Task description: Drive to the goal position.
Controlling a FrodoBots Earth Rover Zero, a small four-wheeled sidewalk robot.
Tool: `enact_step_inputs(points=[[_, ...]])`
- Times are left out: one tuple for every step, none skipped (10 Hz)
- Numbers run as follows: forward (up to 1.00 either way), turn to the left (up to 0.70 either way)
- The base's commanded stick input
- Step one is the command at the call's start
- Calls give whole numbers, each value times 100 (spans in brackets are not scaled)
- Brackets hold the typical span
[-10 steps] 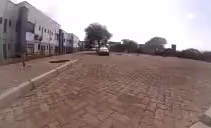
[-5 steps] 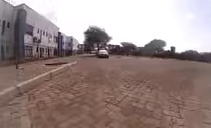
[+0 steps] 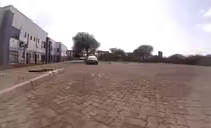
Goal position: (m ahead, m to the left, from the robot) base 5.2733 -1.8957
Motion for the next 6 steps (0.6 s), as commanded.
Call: enact_step_inputs(points=[[70, 0], [70, 0], [70, 0], [70, 0], [70, -2], [70, -15]])
